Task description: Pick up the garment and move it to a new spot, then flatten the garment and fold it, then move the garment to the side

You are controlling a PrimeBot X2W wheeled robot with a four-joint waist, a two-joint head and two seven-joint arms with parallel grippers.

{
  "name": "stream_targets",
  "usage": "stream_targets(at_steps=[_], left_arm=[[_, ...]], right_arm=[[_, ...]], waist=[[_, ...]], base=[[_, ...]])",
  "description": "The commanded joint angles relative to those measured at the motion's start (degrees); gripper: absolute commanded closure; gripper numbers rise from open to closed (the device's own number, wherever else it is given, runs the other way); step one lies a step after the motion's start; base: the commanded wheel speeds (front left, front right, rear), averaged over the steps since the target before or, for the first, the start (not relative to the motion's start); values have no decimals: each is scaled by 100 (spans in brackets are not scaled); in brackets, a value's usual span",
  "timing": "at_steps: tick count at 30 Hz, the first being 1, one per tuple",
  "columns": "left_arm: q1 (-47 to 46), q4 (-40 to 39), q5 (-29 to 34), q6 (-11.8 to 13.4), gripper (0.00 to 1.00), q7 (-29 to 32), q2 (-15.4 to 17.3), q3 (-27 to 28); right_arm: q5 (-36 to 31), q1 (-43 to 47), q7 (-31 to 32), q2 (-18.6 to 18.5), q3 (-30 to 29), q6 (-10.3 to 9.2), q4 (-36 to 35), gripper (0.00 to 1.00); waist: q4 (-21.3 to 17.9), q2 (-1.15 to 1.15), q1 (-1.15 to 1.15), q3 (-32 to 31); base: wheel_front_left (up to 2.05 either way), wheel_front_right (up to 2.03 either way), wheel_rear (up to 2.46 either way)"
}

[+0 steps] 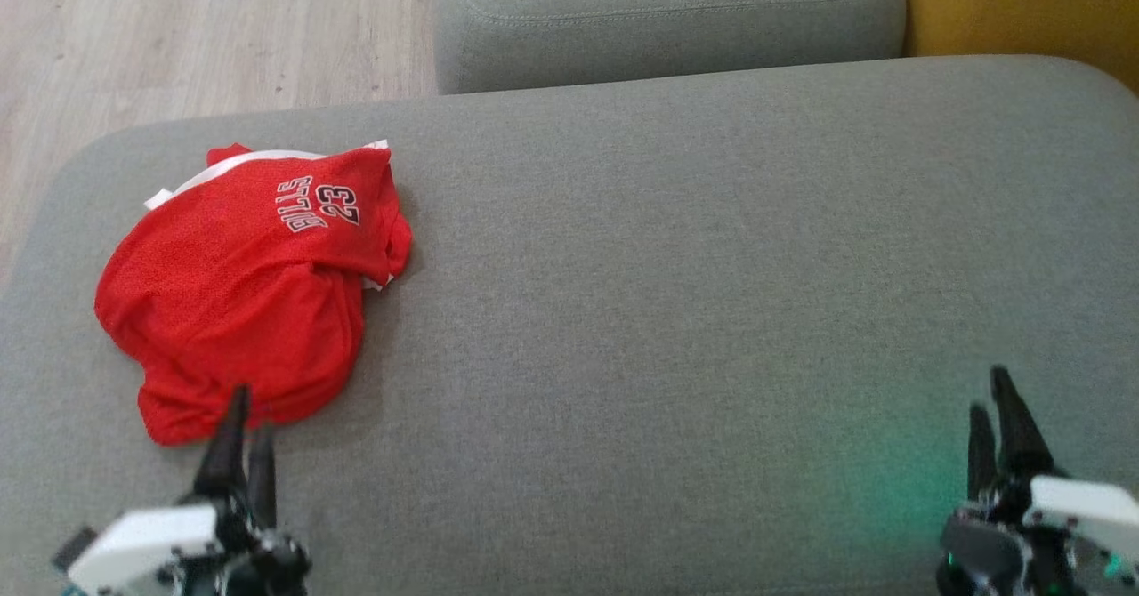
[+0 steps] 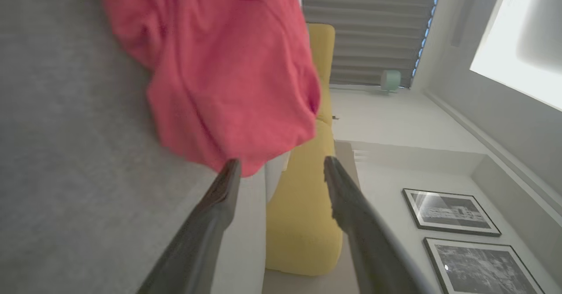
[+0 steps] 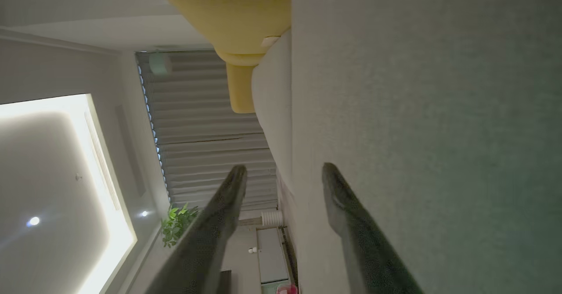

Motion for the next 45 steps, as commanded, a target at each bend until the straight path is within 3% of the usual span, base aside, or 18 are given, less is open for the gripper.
stream_targets(at_steps=[1,13,22,29,45], left_arm=[[-73,-110,10,-2,0,-28,20,-15],[-21,-205,159,-7,0,-229,27,18],[-46,-284,432,-10,0,-363,33,152],[-82,-618,978,-14,0,-514,38,291],[-62,-1615,2556,229,0,-799,49,132]], right_arm=[[-13,-65,-29,-6,24,0,-108,0],[-258,-66,-231,-10,111,0,-143,0],[-895,-128,-367,-13,76,-1,-257,0],[-2117,-190,-519,-16,42,-1,-575,0],[-3922,-190,-806,-22,469,-2,-1238,0]], waist=[[-1,0,0,-5],[5,0,0,-47],[27,0,0,-69],[61,0,0,-77],[55,0,0,-76]], base=[[0,0,0],[0,0,0],[0,0,0],[0,0,0],[0,0,0]])
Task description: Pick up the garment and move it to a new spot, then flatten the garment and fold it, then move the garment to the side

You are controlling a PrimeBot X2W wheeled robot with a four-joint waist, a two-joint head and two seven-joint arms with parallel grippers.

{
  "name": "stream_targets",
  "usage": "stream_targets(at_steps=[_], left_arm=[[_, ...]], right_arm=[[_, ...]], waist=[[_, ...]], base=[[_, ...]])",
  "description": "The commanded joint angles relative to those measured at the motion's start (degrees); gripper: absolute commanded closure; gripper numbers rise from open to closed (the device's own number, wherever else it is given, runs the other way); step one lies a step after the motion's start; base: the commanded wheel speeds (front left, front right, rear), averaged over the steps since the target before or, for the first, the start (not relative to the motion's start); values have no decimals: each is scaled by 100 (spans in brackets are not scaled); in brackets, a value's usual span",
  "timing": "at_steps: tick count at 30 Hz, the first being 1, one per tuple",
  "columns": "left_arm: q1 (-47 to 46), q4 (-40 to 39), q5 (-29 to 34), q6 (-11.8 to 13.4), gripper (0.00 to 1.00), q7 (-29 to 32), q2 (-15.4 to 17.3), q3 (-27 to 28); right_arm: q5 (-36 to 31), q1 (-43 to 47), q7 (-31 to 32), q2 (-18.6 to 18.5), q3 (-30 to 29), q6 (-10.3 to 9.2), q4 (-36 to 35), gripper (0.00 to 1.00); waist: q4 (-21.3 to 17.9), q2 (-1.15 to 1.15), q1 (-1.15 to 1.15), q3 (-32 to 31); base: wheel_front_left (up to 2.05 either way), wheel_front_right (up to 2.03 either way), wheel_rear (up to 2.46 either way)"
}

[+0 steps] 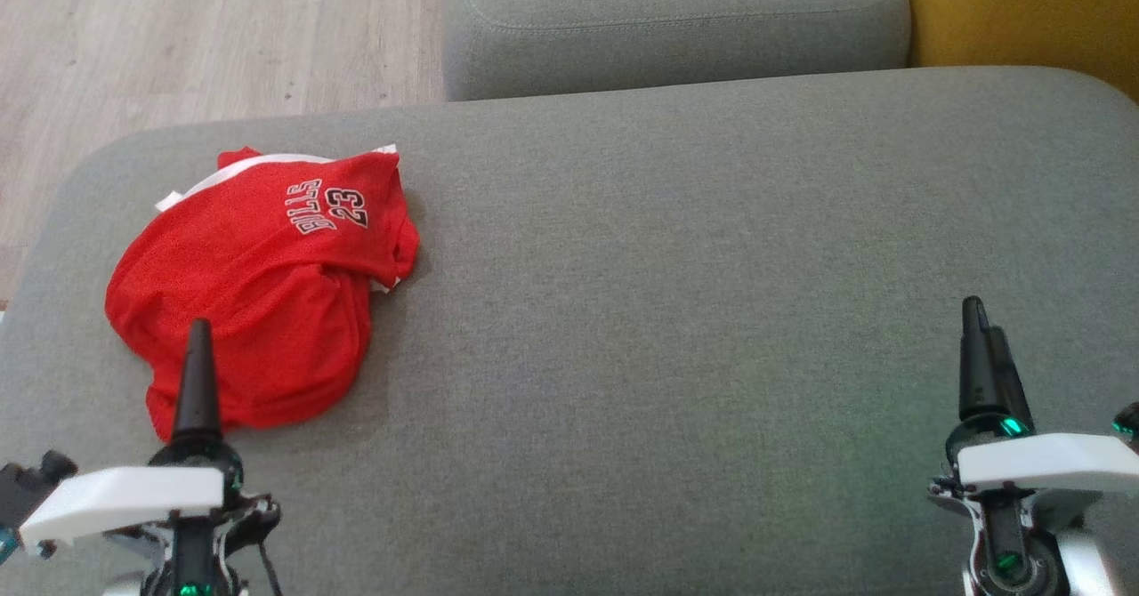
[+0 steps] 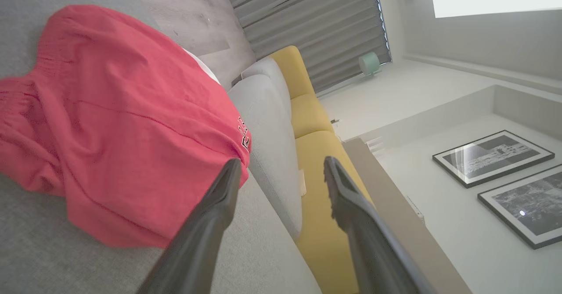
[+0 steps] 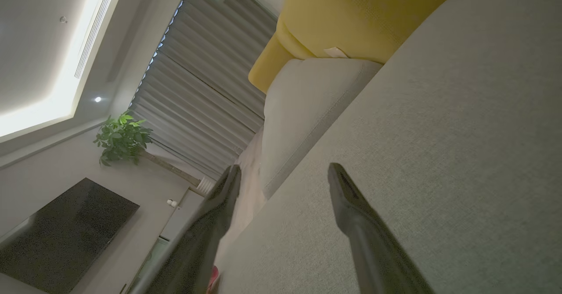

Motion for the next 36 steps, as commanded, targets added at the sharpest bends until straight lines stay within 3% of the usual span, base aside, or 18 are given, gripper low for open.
stream_targets(at_steps=[1,26,36], left_arm=[[-241,-314,228,49,0,-62,72,3],[-95,-754,3077,418,0,-464,142,-839],[-48,-715,3965,843,0,-632,394,-1305]], right_arm=[[-254,-261,-90,-32,93,-2,-278,0],[-2460,-240,-495,-40,571,-2,-364,0],[-3162,-186,-664,-44,678,-3,-325,0]], waist=[[-2,0,0,1],[1,0,0,-72],[36,0,0,-101]], base=[[0,0,0],[0,0,0],[0,0,0]])
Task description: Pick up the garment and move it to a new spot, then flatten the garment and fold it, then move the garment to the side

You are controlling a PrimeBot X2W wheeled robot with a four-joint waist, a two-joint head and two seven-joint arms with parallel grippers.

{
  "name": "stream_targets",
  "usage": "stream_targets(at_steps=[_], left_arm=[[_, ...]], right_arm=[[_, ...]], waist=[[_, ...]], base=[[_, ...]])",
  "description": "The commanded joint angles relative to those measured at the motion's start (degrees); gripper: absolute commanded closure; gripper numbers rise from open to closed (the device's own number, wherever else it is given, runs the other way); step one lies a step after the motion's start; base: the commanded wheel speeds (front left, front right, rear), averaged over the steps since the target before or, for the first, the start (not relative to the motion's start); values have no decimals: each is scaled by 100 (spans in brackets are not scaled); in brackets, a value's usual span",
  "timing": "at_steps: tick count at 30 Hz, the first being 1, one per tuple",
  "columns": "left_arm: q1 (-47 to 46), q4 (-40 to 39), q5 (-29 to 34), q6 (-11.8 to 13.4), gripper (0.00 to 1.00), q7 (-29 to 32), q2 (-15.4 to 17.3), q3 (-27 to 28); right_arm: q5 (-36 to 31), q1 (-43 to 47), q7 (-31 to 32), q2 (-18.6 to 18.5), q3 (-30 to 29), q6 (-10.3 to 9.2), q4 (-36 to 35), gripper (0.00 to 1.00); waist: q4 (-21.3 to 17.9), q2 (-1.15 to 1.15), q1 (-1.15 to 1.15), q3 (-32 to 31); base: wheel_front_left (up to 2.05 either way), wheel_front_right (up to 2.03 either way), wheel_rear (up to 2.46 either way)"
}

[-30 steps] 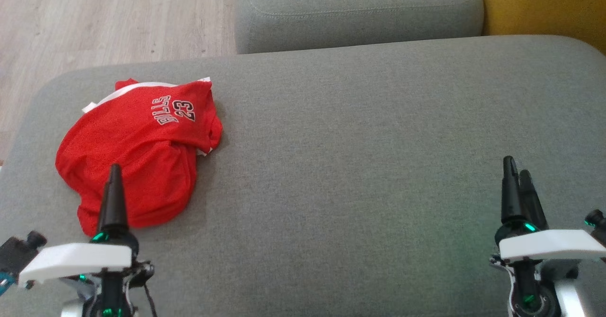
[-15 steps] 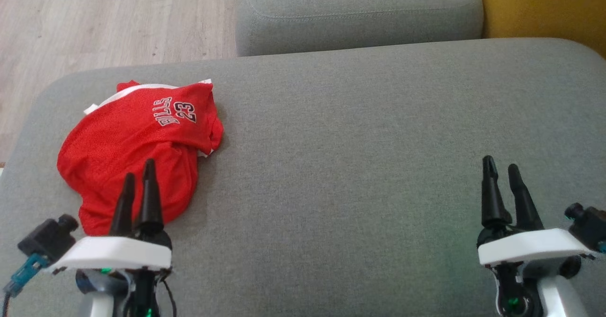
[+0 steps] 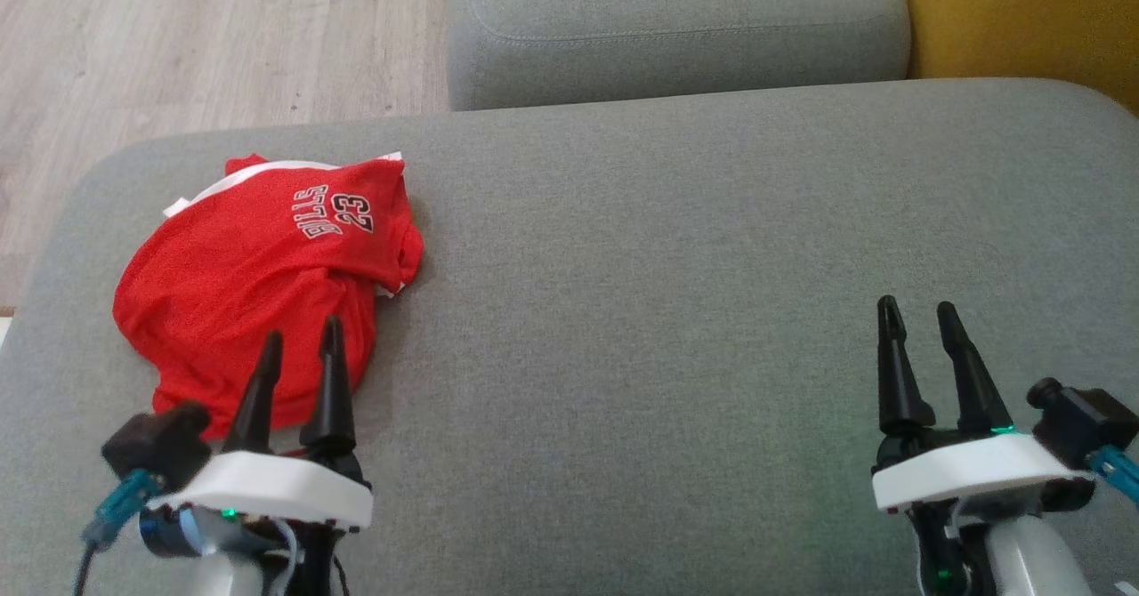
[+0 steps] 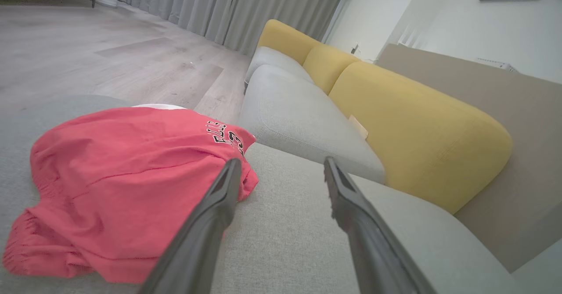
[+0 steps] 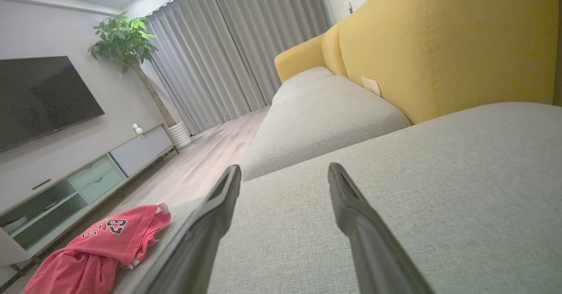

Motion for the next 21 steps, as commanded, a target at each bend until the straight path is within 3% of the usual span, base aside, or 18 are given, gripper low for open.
stream_targets(at_steps=[1,21], left_arm=[[-167,-182,266,103,0,-89,143,17],[-253,-20,1638,1096,0,-424,746,-1113]], right_arm=[[-266,-189,-100,-41,144,-3,-211,0],[-1810,-104,-437,-48,436,-4,-174,0]], waist=[[7,0,0,-3],[26,0,0,-48]], base=[[0,0,0],[0,0,0]])
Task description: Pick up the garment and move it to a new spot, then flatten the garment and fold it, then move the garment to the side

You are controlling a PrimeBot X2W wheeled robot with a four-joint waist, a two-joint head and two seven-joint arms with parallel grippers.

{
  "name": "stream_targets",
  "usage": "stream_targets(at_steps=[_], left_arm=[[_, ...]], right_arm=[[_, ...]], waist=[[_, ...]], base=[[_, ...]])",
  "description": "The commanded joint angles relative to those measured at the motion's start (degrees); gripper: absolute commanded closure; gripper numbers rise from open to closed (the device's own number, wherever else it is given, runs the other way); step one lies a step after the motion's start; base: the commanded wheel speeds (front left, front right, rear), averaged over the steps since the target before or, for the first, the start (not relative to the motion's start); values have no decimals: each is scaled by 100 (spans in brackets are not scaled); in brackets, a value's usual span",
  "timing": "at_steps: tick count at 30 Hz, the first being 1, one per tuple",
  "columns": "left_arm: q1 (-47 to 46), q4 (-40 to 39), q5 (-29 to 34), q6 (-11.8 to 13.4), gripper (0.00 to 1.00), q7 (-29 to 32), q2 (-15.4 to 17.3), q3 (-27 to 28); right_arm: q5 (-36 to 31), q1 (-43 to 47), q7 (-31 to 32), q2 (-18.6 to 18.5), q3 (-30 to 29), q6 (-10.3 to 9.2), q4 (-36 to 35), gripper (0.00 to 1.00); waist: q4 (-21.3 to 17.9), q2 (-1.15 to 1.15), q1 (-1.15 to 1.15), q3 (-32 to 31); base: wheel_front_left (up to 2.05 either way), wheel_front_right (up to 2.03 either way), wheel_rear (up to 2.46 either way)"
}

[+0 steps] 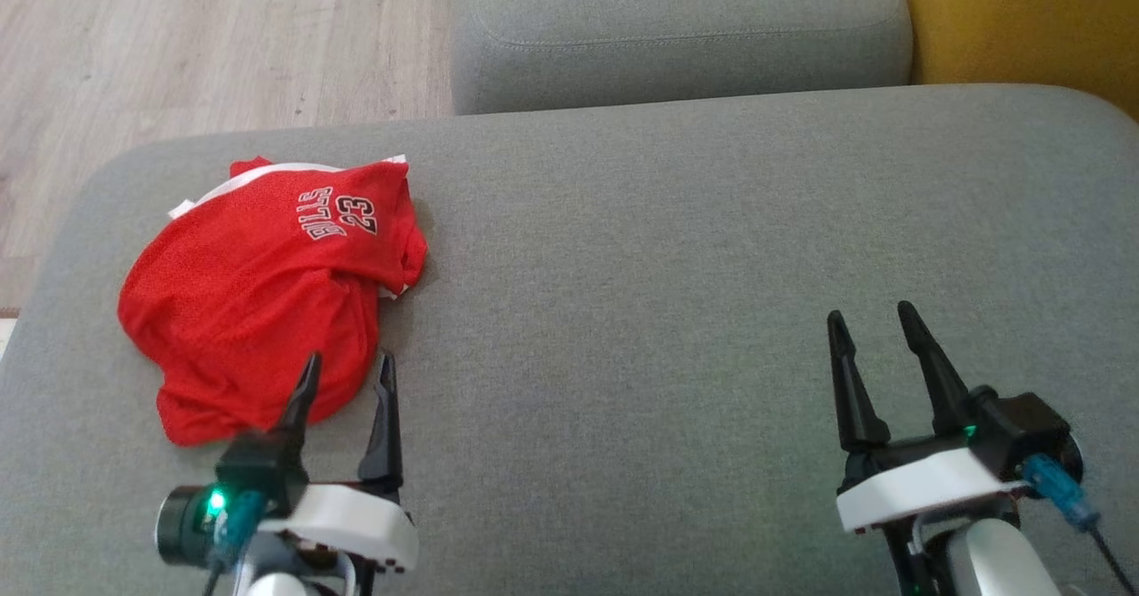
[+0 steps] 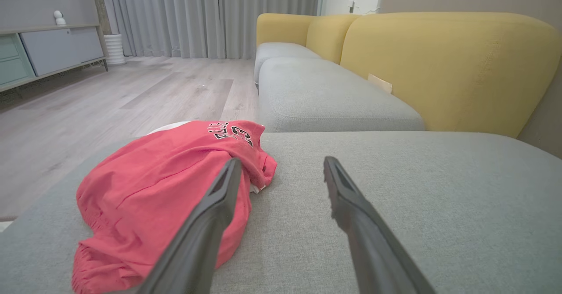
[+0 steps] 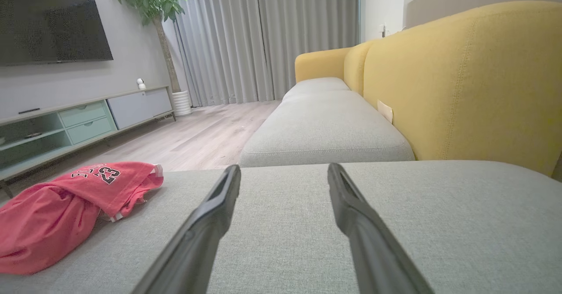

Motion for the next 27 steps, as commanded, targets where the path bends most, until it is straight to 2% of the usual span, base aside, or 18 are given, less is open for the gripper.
stream_targets(at_steps=[1,10,14,20,27], left_arm=[[-262,-194,231,99,0,-90,135,65],[-299,-236,727,241,0,-224,264,-224],[-287,-328,786,257,0,-292,203,-234],[-155,-466,759,42,0,-392,-46,56],[55,-298,644,-564,0,-431,-407,552]], right_arm=[[-260,-119,-111,-44,153,-4,-243,0],[-709,-115,-246,-47,220,-4,-361,0],[-765,-82,-313,-48,262,-4,-443,0],[-449,-25,-415,-50,221,-4,-419,0],[1,13,-454,-51,197,-4,-174,0]], waist=[[-3,0,0,-4],[-16,0,0,-11],[-10,0,0,-13],[7,0,0,-43],[12,0,0,-66]], base=[[0,0,0],[0,0,0],[0,0,0],[0,0,0],[0,0,0]])
